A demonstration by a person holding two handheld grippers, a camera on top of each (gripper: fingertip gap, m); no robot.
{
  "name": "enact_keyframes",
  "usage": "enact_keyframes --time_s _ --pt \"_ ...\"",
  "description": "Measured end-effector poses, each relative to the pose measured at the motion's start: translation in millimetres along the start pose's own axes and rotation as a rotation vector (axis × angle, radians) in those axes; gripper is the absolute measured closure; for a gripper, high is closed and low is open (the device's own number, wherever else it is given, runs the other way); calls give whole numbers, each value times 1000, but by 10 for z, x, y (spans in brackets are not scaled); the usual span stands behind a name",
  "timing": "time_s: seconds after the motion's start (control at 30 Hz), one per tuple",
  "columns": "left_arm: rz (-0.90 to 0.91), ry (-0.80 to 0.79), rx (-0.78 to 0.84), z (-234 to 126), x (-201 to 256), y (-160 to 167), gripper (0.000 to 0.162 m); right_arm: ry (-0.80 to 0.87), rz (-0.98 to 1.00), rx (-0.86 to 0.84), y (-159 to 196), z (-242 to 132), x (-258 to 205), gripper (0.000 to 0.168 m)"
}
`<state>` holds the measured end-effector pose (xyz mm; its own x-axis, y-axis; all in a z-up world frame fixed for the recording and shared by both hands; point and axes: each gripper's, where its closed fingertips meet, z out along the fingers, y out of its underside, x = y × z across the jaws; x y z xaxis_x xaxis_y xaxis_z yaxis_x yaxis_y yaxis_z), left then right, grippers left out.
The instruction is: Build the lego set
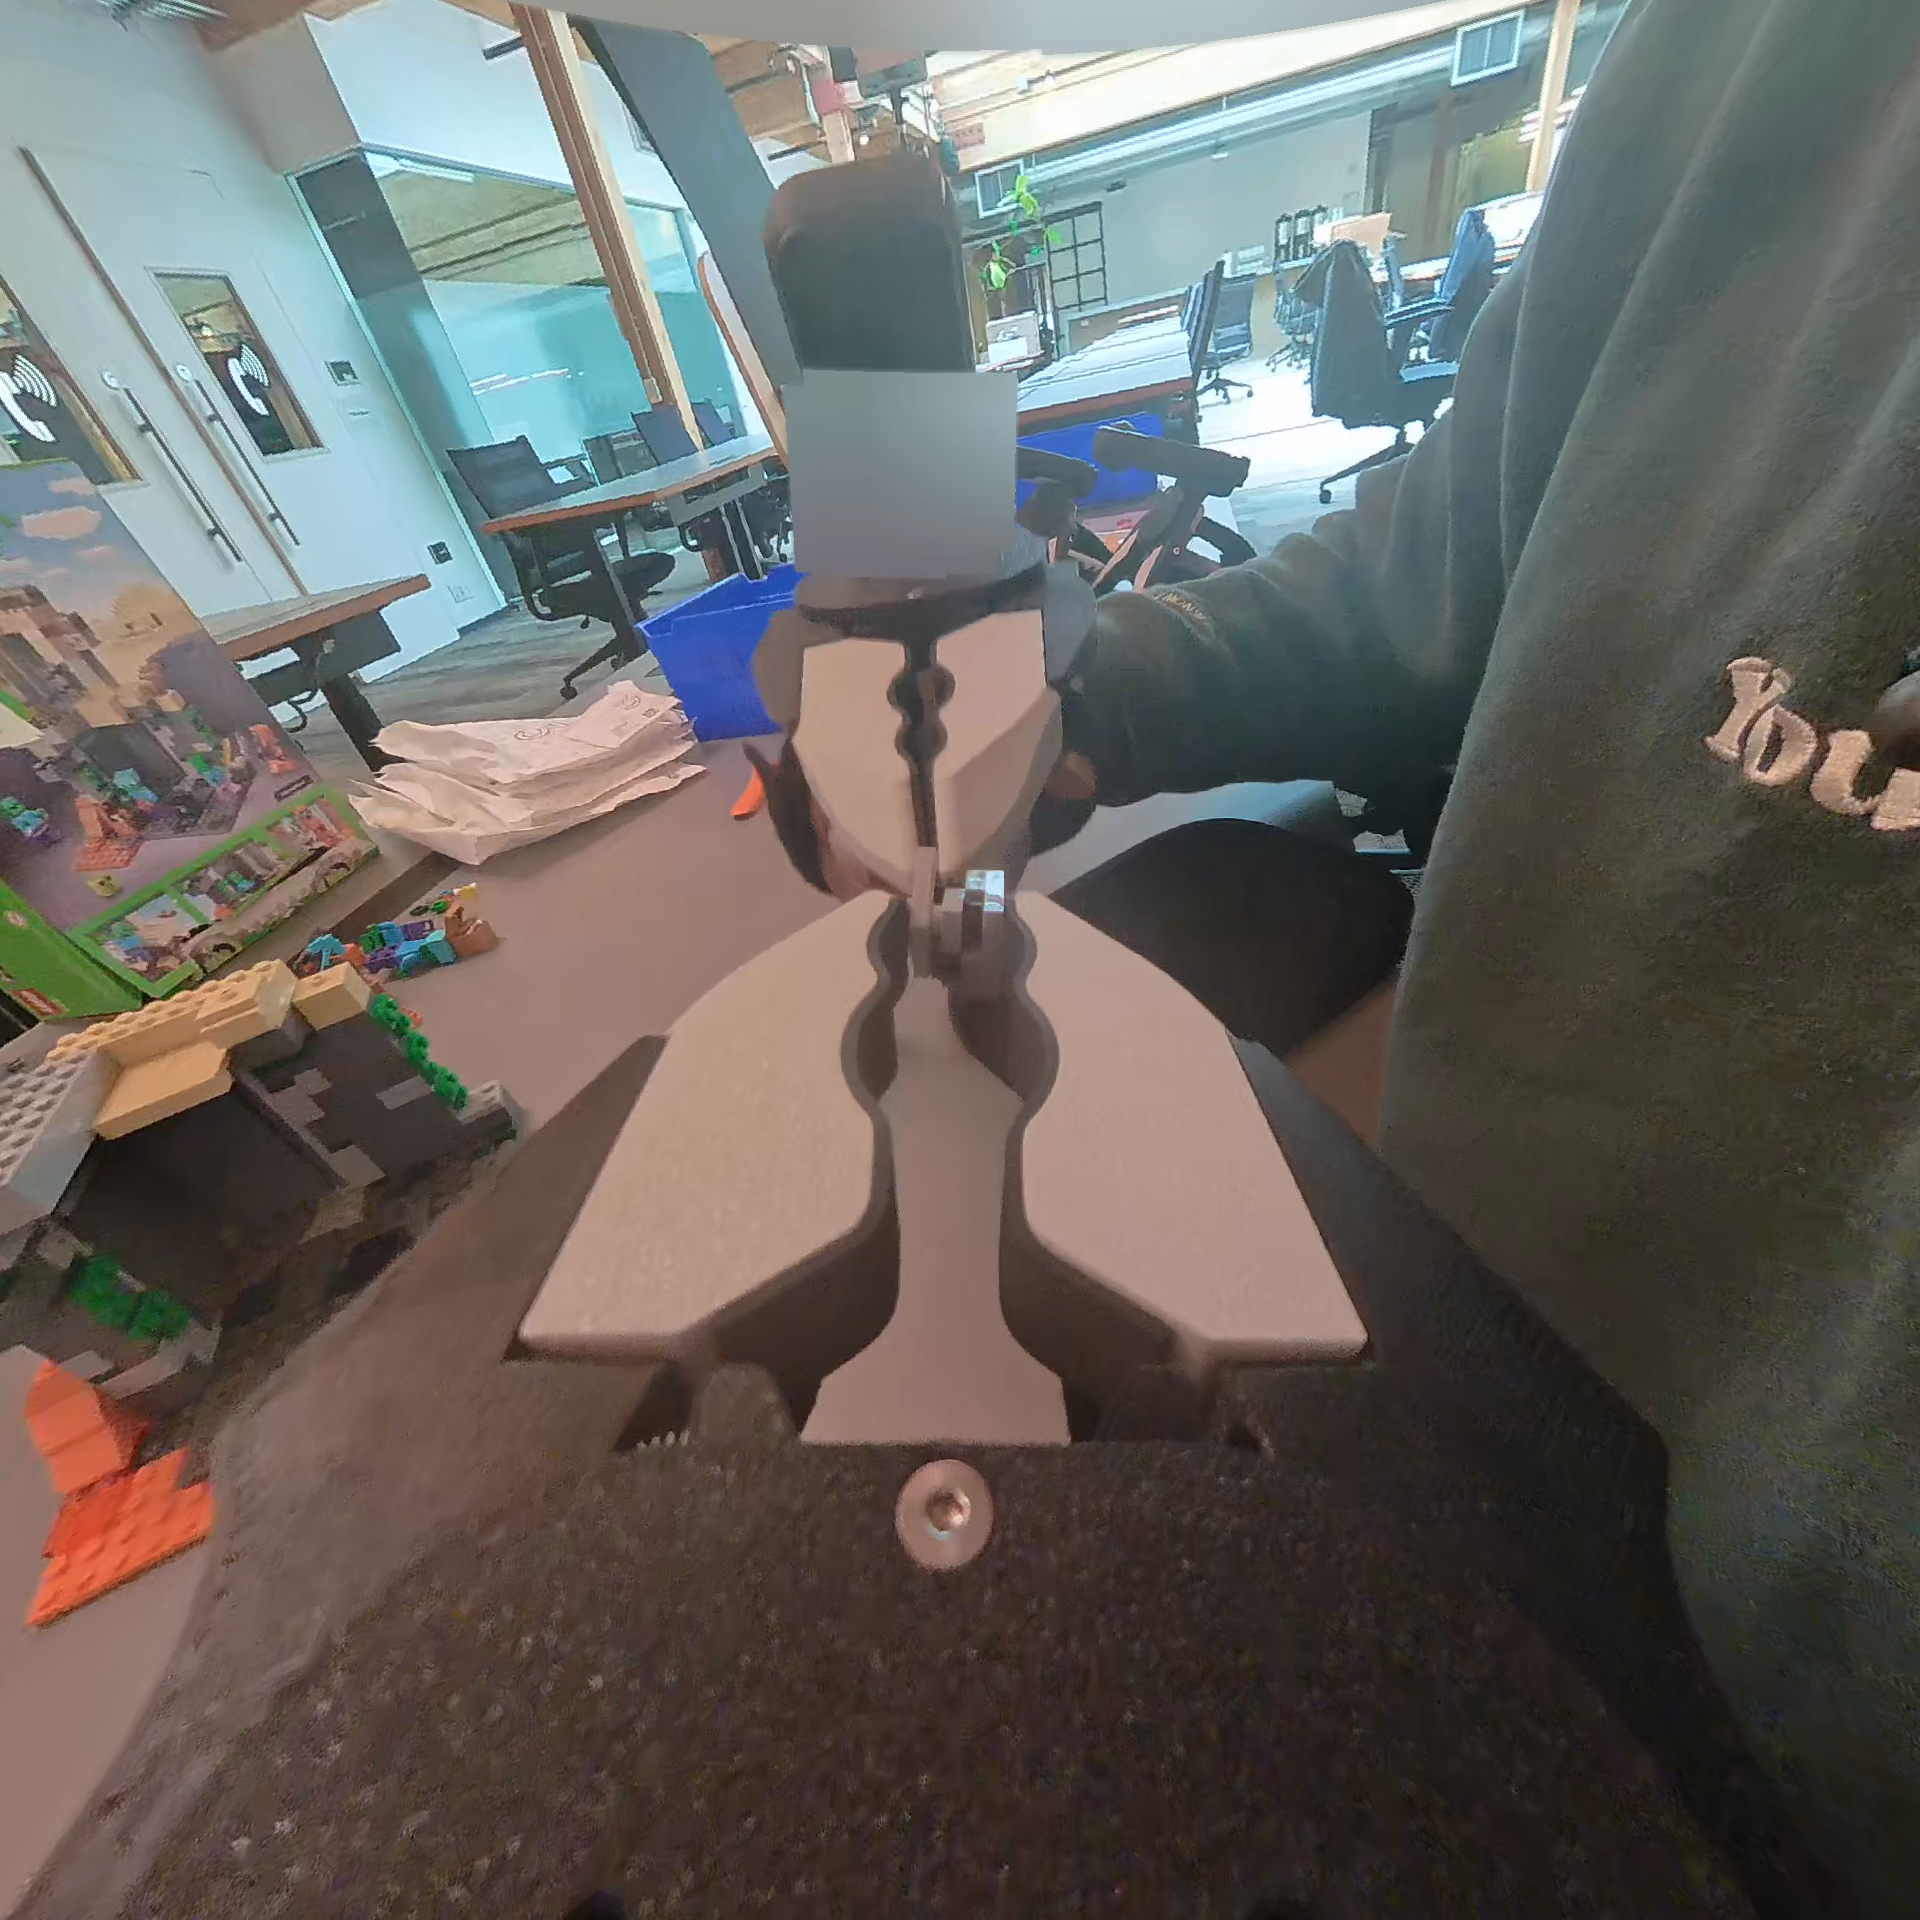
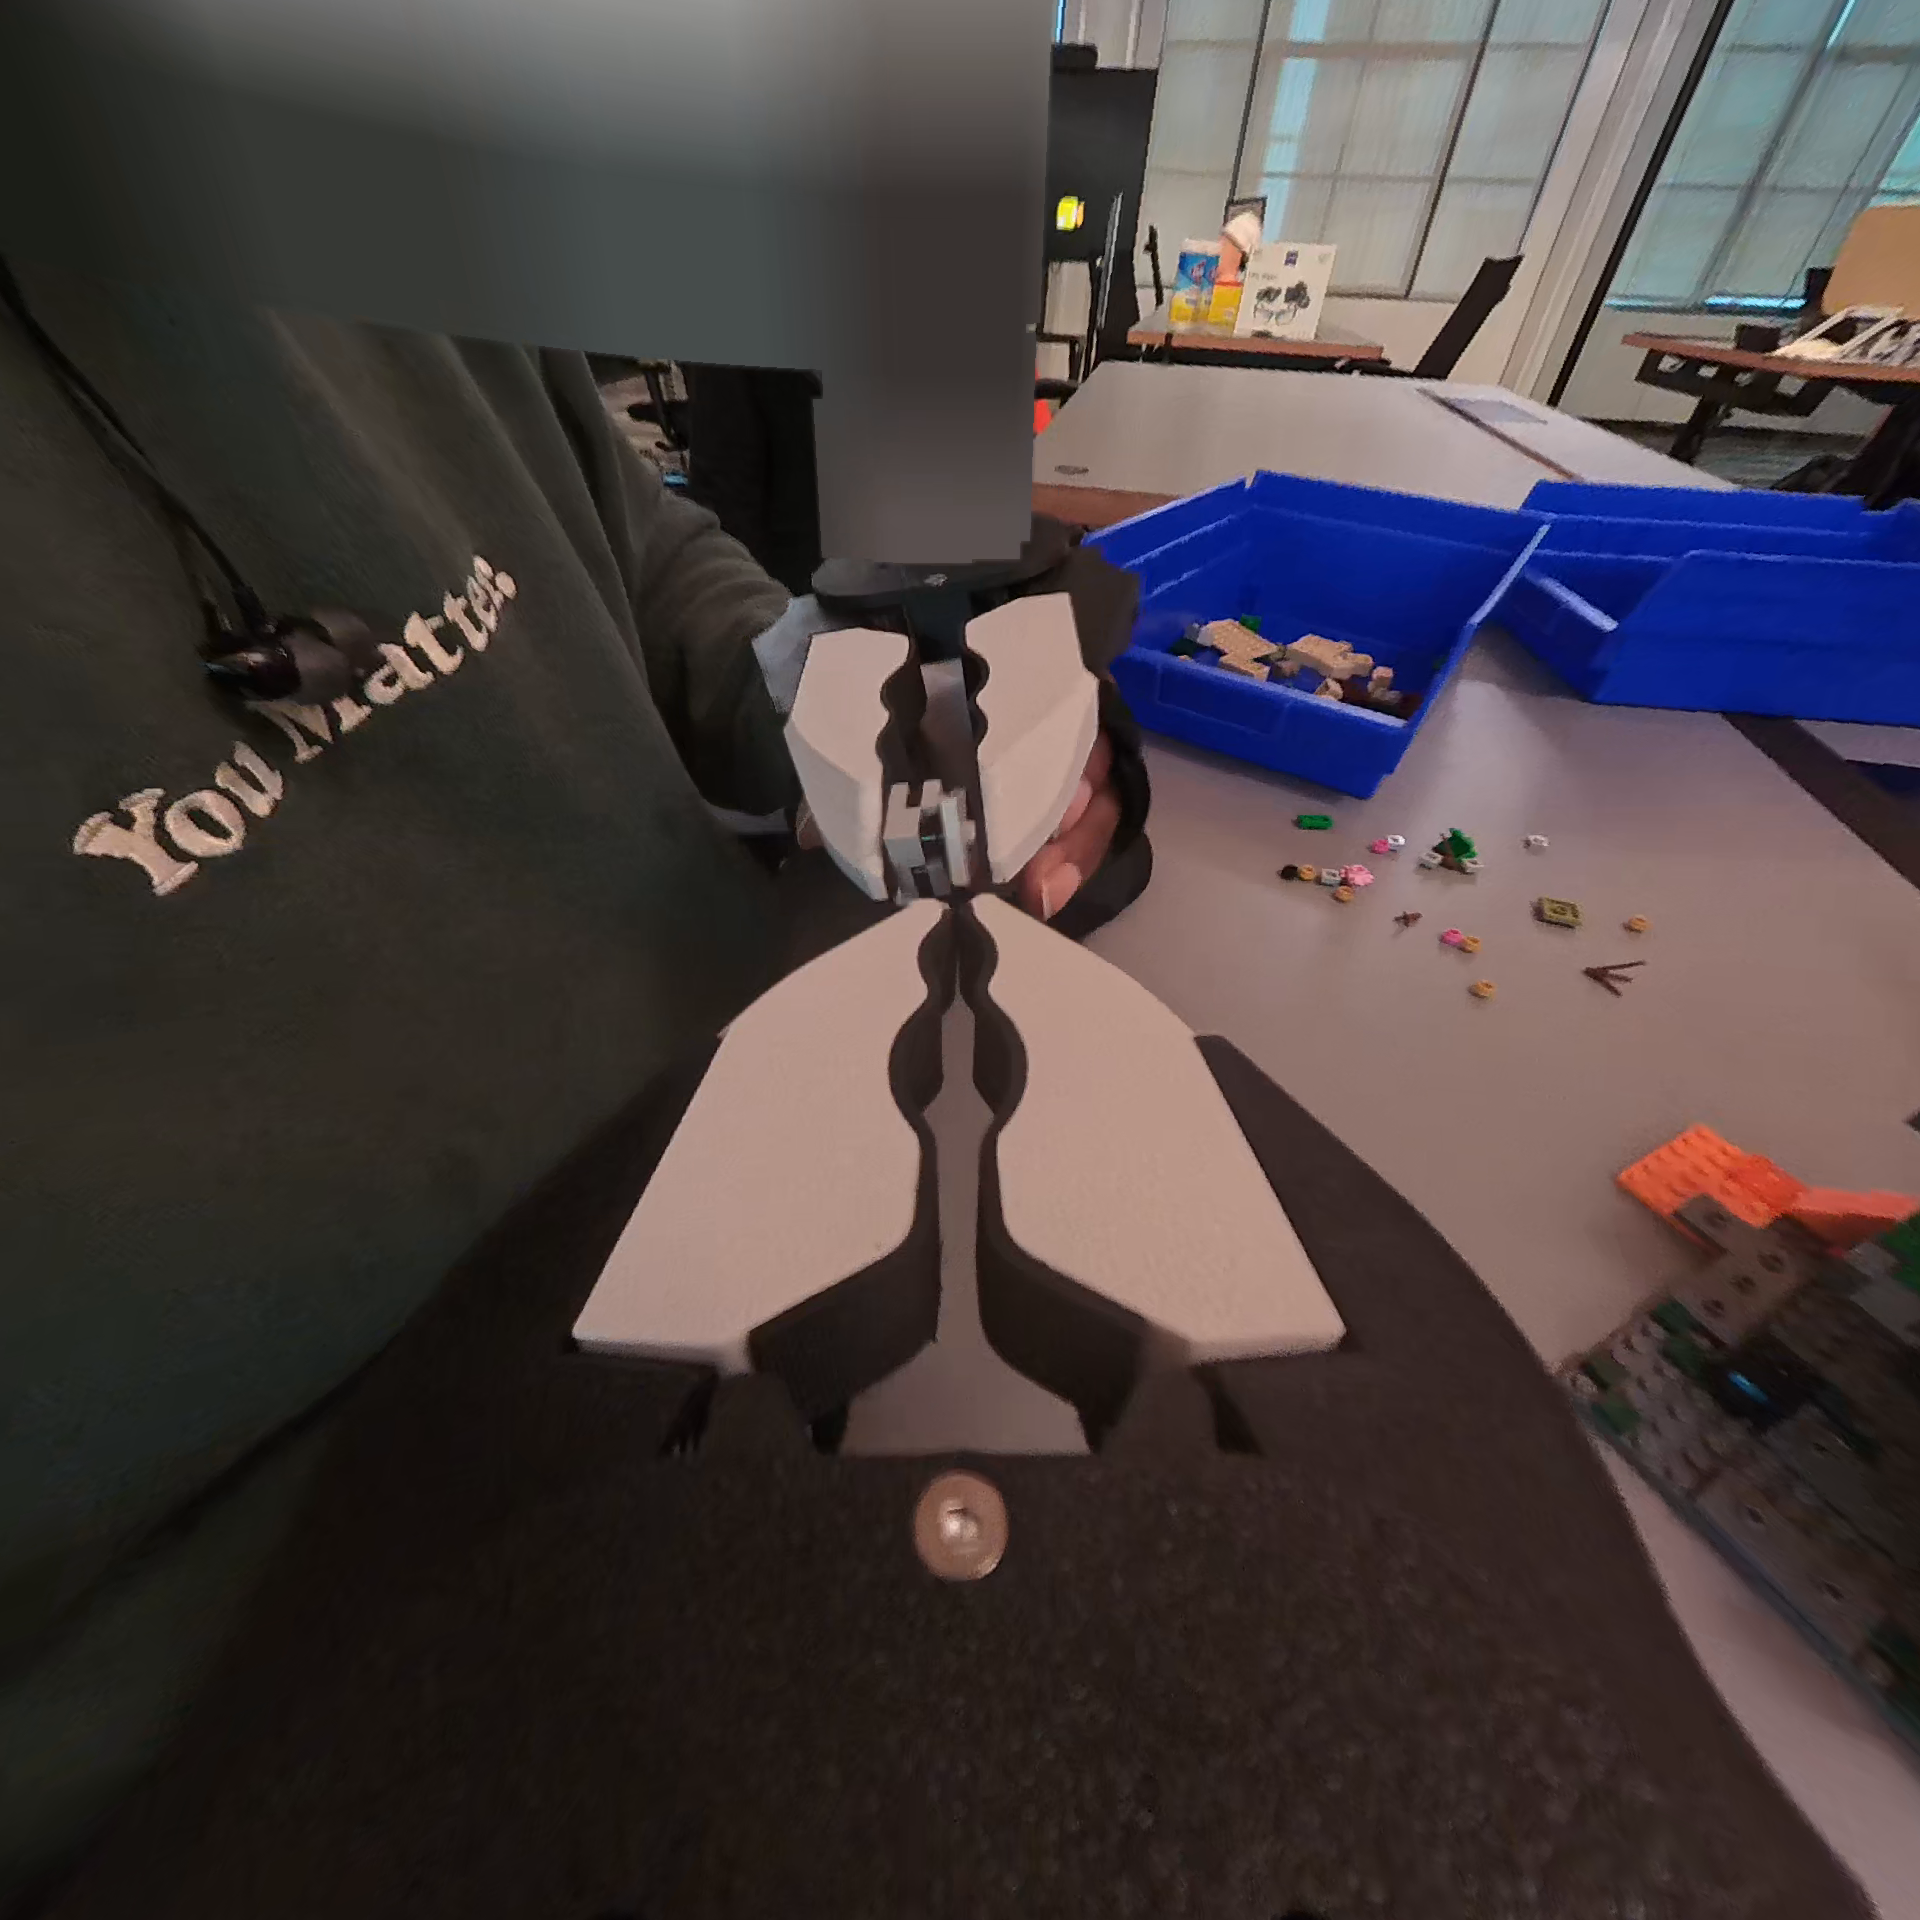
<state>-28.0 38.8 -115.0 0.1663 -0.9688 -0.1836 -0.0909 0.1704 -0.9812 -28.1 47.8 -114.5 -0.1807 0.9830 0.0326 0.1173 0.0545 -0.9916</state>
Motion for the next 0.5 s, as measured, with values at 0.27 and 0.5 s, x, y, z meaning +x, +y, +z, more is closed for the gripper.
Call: enact_keyframes --time_s 0.27,0.5 --pt "-5 6 3 24 18 9 146 20 -24 -24 28 71 -8 168" --pt "-14 8 11 21 9 -4 146 19 -33 -21 26 88 -7 168"
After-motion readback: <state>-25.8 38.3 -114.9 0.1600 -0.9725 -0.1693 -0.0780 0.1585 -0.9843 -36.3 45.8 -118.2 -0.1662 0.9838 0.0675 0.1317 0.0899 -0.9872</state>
